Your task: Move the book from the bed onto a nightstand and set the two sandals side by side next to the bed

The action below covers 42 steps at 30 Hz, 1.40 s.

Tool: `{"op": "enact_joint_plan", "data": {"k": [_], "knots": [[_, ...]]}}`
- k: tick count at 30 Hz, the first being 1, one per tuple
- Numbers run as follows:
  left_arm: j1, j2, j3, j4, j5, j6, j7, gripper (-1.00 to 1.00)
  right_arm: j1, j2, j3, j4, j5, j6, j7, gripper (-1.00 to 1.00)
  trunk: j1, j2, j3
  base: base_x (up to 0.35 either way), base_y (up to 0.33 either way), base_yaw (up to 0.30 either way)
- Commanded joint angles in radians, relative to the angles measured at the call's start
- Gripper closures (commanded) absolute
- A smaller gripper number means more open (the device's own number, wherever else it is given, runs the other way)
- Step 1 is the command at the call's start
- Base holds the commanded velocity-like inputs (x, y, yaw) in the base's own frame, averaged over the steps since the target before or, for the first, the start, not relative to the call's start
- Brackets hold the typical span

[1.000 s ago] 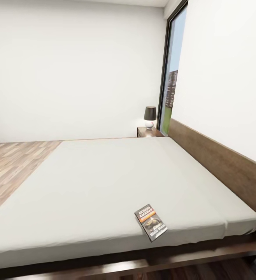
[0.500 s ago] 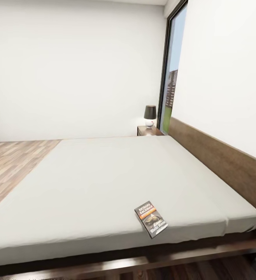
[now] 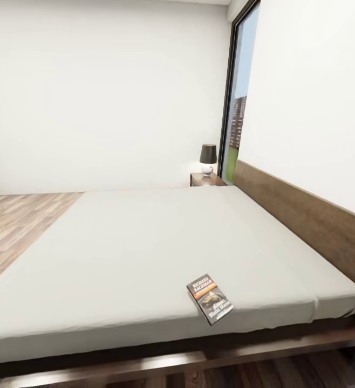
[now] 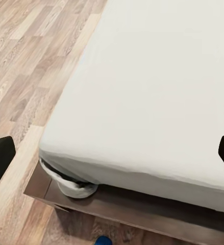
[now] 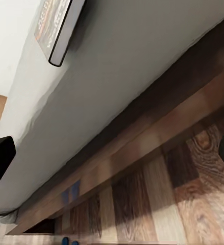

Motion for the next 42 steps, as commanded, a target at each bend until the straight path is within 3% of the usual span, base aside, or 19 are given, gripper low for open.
{"op": "enact_joint_plan", "data": {"k": [1, 7, 13, 21, 33, 42], "knots": [[-0.001, 0.0, 0.001, 0.0, 0.006, 0.008, -0.001, -1.0, -0.001, 0.0, 0.017, 0.001, -0.005, -0.007, 0.012, -1.0, 0.004, -0.008, -0.004, 0.0, 0.0, 0.0], [-0.001, 0.0, 0.001, 0.0, 0.006, 0.008, -0.001, -1.0, -0.001, 0.0, 0.077, -0.004, -0.004, 0.004, 0.043, -1.0, 0.027, -0.05, -0.023, 0.0, 0.0, 0.0], [-0.001, 0.0, 0.001, -0.001, 0.006, 0.007, 0.0, -1.0, -0.001, -0.005, 0.118, -0.011, -0.005, 0.097, 0.134, -1.0, 0.05, -0.092, -0.042, 0.0, 0.0, 0.0], [-0.001, 0.0, 0.001, -0.002, 0.006, 0.008, -0.001, -1.0, -0.002, -0.009, 0.128, -0.016, -0.005, 0.177, 0.181, -1.0, 0.069, -0.127, -0.058, 0.0, 0.0, 0.0], [-0.002, 0.0, 0.001, -0.002, 0.006, 0.008, 0.0, -1.0, -0.01, -0.031, 0.13, -0.016, -0.008, 0.198, 0.233, -1.0, 0.104, -0.19, -0.086, 0.0, 0.0, 0.0], [-0.002, 0.0, 0.001, -0.003, 0.006, 0.007, 0.0, -1.0, -0.02, -0.042, 0.128, -0.017, -0.014, 0.2, 0.236, -1.0, 0.123, -0.225, -0.101, 0.0, 0.0, 0.0]]}}
